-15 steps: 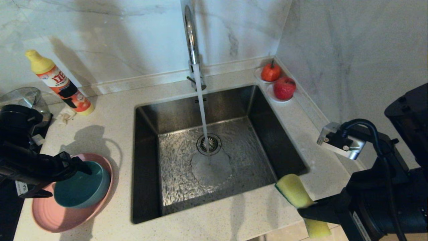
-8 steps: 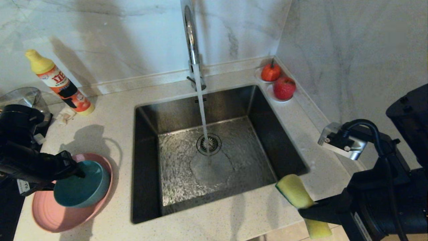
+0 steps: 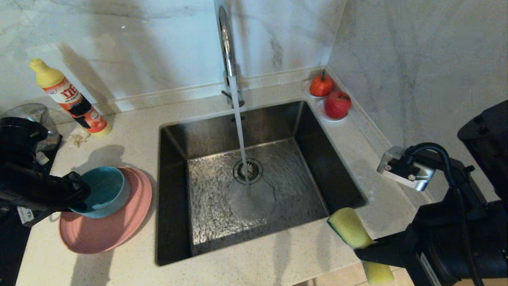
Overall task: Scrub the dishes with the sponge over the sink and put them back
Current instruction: Pick up a bowl and the sponge
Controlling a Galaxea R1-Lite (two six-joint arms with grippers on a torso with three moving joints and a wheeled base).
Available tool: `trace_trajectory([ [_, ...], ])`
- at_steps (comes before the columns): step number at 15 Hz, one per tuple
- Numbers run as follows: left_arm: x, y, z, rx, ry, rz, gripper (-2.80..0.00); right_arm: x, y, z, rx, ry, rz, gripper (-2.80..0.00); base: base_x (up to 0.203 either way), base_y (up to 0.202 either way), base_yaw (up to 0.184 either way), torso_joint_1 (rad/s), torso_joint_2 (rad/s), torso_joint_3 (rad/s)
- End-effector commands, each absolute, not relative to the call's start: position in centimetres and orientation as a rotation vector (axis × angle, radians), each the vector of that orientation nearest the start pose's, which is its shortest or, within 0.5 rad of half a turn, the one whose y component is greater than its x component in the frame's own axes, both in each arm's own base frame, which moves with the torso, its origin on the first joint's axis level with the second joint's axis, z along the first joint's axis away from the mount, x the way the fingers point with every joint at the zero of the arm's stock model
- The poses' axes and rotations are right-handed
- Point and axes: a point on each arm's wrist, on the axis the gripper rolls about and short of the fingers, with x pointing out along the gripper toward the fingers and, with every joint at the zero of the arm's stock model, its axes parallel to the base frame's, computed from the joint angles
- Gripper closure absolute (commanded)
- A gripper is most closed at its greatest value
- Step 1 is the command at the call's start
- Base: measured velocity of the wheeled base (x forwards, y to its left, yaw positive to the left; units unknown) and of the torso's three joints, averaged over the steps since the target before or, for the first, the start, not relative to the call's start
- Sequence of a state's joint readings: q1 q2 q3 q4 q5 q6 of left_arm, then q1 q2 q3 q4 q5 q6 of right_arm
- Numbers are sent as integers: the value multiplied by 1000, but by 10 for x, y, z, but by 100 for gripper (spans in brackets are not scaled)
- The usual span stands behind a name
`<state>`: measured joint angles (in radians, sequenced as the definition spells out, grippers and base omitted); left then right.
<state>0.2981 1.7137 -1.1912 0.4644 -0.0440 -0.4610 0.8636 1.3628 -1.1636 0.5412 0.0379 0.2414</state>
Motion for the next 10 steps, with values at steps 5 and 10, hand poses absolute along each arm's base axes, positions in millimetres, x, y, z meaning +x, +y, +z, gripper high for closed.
trace_trajectory([
  [5,250,76,218,-562,852,434,0,124,147,267,-84,789,770,0,0,0,0,0,0,0],
  [10,223,66,275,-544,709,394,0,123,145,265,-86,793,770,0,0,0,0,0,0,0],
])
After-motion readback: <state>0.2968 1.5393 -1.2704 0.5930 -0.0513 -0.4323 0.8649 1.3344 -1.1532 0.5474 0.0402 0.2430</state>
